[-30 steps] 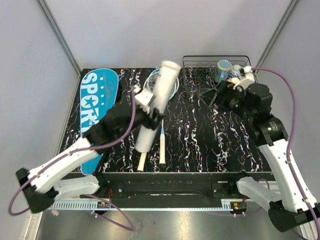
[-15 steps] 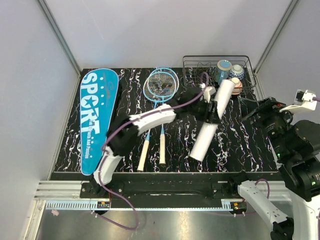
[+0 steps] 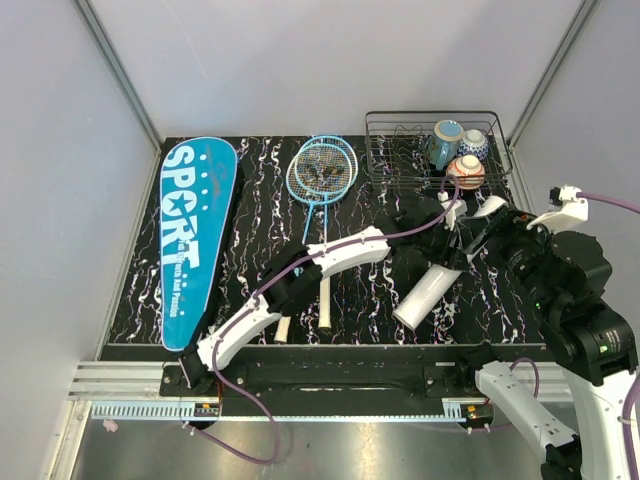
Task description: Pack up the badminton gear
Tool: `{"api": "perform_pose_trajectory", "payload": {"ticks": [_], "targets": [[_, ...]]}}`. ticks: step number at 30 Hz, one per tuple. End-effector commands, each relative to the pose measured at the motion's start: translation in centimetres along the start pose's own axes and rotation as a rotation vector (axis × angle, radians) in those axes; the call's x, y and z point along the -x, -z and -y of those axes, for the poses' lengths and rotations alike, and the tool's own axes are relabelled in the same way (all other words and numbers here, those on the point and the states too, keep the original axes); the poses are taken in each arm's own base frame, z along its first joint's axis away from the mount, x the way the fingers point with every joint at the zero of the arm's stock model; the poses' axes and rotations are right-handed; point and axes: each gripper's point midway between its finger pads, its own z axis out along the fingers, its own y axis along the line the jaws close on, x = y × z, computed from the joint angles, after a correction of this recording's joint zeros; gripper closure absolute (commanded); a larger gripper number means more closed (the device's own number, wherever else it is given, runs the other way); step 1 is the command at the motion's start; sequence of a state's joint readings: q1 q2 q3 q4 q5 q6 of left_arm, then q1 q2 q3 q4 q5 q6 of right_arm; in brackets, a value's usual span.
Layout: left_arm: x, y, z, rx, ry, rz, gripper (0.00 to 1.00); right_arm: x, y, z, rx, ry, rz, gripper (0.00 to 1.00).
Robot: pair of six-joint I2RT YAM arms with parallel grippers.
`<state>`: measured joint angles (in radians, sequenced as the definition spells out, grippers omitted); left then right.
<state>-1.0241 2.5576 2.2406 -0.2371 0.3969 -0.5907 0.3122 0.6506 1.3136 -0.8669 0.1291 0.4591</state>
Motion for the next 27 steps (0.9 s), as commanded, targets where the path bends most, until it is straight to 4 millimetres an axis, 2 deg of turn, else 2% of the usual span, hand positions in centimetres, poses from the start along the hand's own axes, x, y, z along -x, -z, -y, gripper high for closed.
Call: {"api": "perform_pose_trajectory", "payload": {"ticks": [1,5,7,12,13,15,18,22,23,26,27], "targets": [[3.7,-0.4,-1.9,0.061,-0.090,0.134,0.68,-1.4,-0.9,1.1,-0.055,-0.033,-0.032,0.18],[3.0,-1.2,-3.2,0.089,-0.131,0.130,0.58,-2.7,-1.9,1.4,-0.079,-0.059,-0.085,0.18],[2.6,-1.5,-3.9,0.109,-0.151,0.126,0.50,-2.6,-2.0,1.3,-0.073,-0.062,-0.078,0.18],[2.2,-1.2,-5.5,0.188,-0.190,0.114,0.39,-2.0,-1.8,1.3,-0.075,-0.050,-0.056,0.18],[2.5,-1.0,-5.4,0.195,-0.197,0.118,0.26,-2.0,-1.8,1.4,-0.078,-0.048,-0.054,0.18],[2.6,-0.7,-5.4,0.218,-0.228,0.120,0.23,-2.1,-2.0,1.4,-0.080,-0.043,-0.060,0.18],[2.7,-0.4,-4.9,0.239,-0.265,0.119,0.13,-2.4,-2.3,1.4,-0.078,-0.045,-0.074,0.18],[3.3,0.4,-3.9,0.233,-0.280,0.124,0.12,-2.8,-2.5,1.2,-0.067,-0.054,-0.087,0.18],[3.3,0.7,-3.8,0.236,-0.287,0.116,0.05,-3.0,-2.5,1.3,-0.070,-0.056,-0.092,0.18],[4.7,2.9,-1.9,0.235,-0.308,0.124,0.01,-3.5,-2.8,1.4,-0.075,-0.056,-0.111,0.18],[6.1,4.6,-0.4,0.231,-0.319,0.150,0.01,-3.6,-2.9,1.5,-0.077,-0.055,-0.112,0.18]]}}
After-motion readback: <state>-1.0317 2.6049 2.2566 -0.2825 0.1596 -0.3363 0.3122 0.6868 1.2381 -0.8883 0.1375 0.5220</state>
